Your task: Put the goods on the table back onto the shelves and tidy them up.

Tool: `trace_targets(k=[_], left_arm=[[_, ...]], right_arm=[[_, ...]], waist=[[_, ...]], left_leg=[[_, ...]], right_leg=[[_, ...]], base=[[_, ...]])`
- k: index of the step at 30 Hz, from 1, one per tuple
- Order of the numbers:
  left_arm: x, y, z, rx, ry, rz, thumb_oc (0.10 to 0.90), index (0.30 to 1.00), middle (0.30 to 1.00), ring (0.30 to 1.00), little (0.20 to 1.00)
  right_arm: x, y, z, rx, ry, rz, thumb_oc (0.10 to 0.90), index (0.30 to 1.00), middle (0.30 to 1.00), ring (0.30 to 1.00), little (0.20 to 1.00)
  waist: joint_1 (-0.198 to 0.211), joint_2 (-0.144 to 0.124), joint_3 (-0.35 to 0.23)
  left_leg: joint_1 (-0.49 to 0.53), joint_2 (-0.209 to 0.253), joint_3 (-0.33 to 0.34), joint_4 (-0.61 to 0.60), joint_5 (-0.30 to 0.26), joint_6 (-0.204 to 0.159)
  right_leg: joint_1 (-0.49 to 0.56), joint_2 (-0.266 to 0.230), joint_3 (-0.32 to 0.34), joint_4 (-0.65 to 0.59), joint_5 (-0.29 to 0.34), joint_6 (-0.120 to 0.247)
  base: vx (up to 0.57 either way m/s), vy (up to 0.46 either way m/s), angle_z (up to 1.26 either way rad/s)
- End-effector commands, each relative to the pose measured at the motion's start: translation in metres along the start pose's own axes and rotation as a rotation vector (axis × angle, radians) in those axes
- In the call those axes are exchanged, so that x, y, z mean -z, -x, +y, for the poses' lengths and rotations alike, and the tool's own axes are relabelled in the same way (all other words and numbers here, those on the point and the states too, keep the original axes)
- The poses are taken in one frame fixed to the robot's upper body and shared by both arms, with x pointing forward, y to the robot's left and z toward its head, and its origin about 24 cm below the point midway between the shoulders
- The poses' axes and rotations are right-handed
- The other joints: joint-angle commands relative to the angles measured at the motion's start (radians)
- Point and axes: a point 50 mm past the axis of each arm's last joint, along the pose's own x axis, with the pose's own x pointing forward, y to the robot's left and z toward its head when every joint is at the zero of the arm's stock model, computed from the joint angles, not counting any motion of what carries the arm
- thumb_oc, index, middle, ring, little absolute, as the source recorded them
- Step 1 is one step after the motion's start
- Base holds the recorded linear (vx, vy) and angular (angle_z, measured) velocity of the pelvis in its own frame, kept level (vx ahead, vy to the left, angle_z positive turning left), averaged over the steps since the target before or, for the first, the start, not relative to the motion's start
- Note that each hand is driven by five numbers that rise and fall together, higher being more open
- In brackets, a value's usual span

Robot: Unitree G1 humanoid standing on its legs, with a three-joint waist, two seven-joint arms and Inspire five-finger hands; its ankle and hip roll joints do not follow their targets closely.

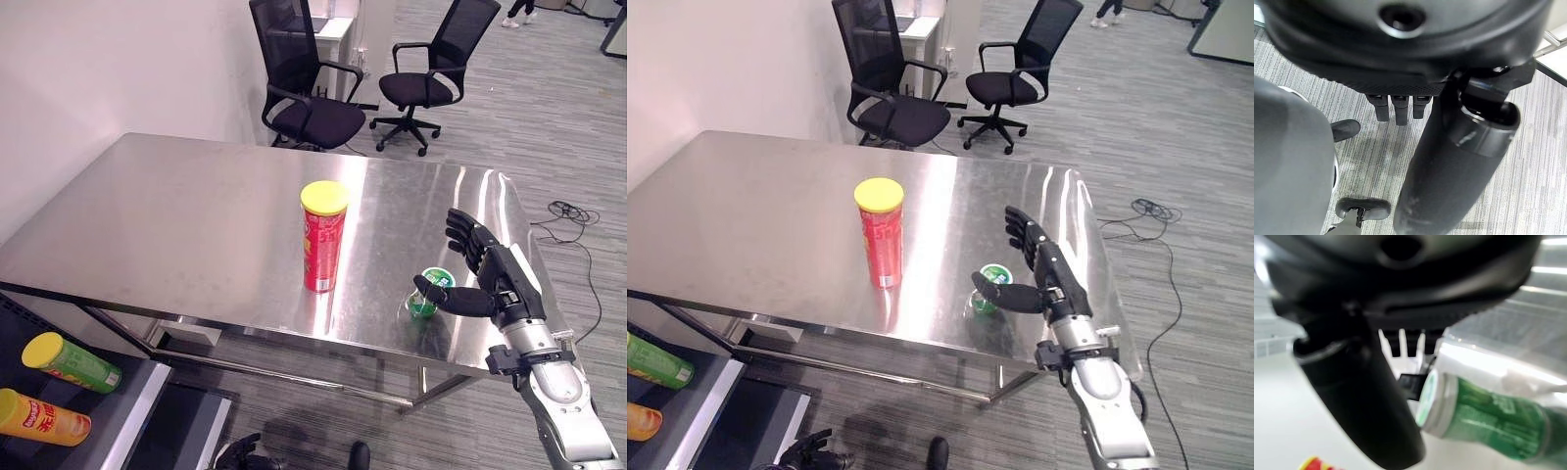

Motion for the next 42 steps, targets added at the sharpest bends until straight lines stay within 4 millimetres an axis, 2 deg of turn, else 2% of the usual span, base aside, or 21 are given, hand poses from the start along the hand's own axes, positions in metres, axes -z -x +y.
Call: trace_targets(k=[1, 10, 20, 24, 26, 33, 42], left_arm=[[-0.017, -0.002, 0.000, 0.003, -0.047, -0.077, 0.800, 0.900, 0.900, 0.900, 0.900], [-0.016, -0.002, 0.000, 0.004, -0.067, -0.080, 0.800, 0.900, 0.900, 0.900, 0.900], [-0.020, -0.002, 0.000, -0.002, -0.153, -0.101, 0.800, 0.900, 0.900, 0.900, 0.900], [-0.021, -0.002, -0.001, 0.002, -0.191, -0.111, 0.800, 0.900, 0.900, 0.900, 0.900], [-0.022, -0.001, 0.000, -0.001, -0.204, -0.118, 0.800, 0.900, 0.900, 0.900, 0.900], [-0.021, -0.001, 0.002, -0.019, -0.225, -0.120, 0.800, 0.900, 0.900, 0.900, 0.900], [-0.025, -0.001, 0.001, -0.013, -0.274, -0.141, 0.800, 0.900, 0.900, 0.900, 0.900]], right_arm=[[-0.023, -0.007, -0.011, 0.094, -0.005, -0.154, 0.800, 0.900, 0.900, 0.900, 0.900], [-0.003, -0.003, 0.001, 0.052, -0.038, -0.066, 0.800, 0.900, 0.900, 0.900, 0.900], [-0.009, -0.008, 0.004, 0.085, -0.069, -0.113, 0.800, 0.900, 0.900, 0.900, 0.900], [-0.006, -0.005, 0.005, 0.079, -0.057, -0.095, 0.800, 0.900, 0.900, 0.900, 0.900], [0.002, 0.001, 0.005, 0.087, -0.053, -0.056, 0.800, 0.900, 0.900, 0.900, 0.900], [0.010, 0.005, 0.002, 0.136, -0.062, -0.022, 0.800, 0.900, 0.900, 0.900, 0.900], [0.007, 0.005, -0.007, 0.197, -0.071, -0.043, 0.800, 0.900, 0.900, 0.900, 0.900]], waist=[[0.014, -0.054, -0.034], [0.019, -0.051, -0.033], [0.023, -0.050, -0.035], [0.022, -0.050, -0.035], [0.021, -0.050, -0.034], [0.016, -0.050, -0.034], [0.014, -0.047, -0.033]], left_leg=[[-0.027, 0.034, -0.015, 0.003, 0.011, -0.037], [-0.024, 0.034, -0.020, 0.003, 0.009, -0.039], [-0.021, 0.028, -0.022, 0.003, 0.002, -0.036], [-0.019, 0.027, -0.022, 0.003, 0.000, -0.034], [-0.019, 0.026, -0.022, 0.003, -0.003, -0.033], [-0.014, 0.023, -0.022, 0.003, -0.006, -0.030], [-0.011, 0.022, -0.019, 0.003, -0.009, -0.030]], right_leg=[[0.150, -0.079, 0.024, 0.019, -0.119, 0.109], [0.154, -0.079, 0.015, 0.018, -0.121, 0.107], [0.158, -0.084, 0.011, 0.018, -0.119, 0.110], [0.158, -0.086, 0.009, 0.017, -0.119, 0.111], [0.158, -0.088, 0.008, 0.019, -0.119, 0.112], [0.158, -0.088, 0.012, 0.019, -0.118, 0.112], [0.157, -0.087, 0.015, 0.021, -0.119, 0.113]], base=[[0.00, 0.000, 0.00], [0.00, 0.000, 0.00], [0.00, 0.000, 0.00], [0.00, 0.000, 0.00], [0.00, 0.000, 0.00], [0.00, 0.000, 0.00], [0.00, 0.000, 0.00]])
